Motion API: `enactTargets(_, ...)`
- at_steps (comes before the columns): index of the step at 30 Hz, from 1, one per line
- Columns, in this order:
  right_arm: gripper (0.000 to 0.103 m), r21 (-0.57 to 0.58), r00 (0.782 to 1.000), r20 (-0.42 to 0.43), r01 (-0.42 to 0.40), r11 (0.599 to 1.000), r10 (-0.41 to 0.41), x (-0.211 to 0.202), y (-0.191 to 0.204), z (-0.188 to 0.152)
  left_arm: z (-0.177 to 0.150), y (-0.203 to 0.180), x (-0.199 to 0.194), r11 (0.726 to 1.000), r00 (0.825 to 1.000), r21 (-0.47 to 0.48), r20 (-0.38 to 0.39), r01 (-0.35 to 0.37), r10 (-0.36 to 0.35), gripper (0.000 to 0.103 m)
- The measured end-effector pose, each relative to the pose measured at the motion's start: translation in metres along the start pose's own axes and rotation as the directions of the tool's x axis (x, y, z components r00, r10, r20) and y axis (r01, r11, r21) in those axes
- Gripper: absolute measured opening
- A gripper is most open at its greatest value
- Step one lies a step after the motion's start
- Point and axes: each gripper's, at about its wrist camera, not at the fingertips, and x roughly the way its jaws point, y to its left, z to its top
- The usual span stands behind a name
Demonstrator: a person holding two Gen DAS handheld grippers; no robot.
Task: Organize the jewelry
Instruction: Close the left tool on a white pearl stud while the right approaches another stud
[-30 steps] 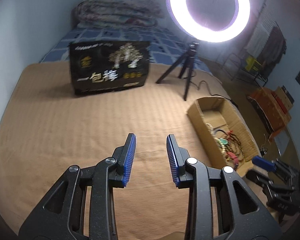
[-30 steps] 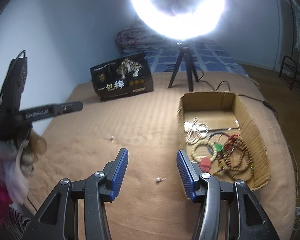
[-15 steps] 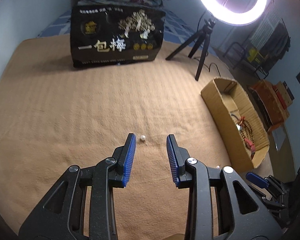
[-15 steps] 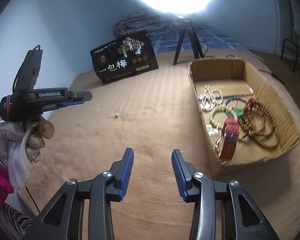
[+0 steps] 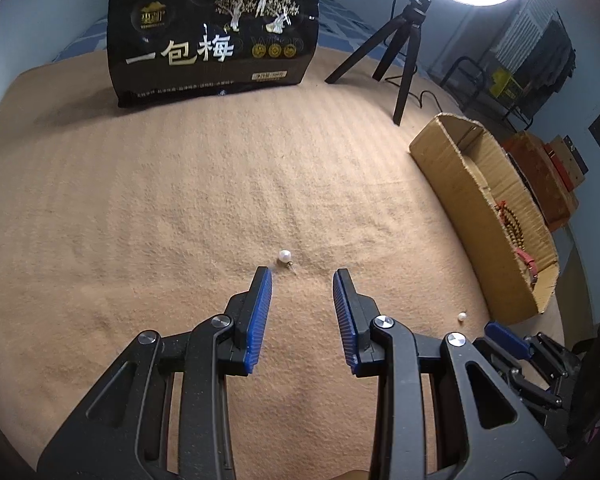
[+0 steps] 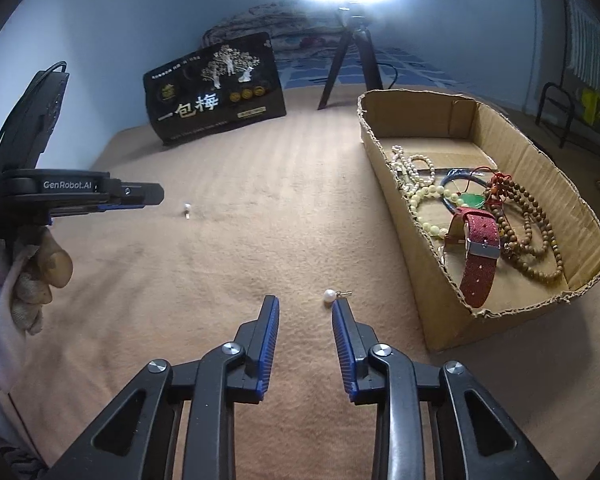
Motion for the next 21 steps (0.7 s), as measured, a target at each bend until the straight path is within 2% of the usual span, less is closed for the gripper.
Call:
enactTargets(8, 0.026, 0.006, 0.997, 0.032, 0.063, 0.998, -0.063, 0.009, 0.001, -0.003, -0.002, 0.001, 0.017, 0.999, 1.0, 0.032, -0.003, -0.013, 0.013, 0.031)
enactTargets(21, 0.026, 0.013, 0.997, 0.033, 0.069, 0.998, -0.07, 0.016, 0.001, -0.008, 0.002, -0.003, 0.04, 0.996, 1.0, 0.08, 0.009, -0.025, 0.025, 0.031)
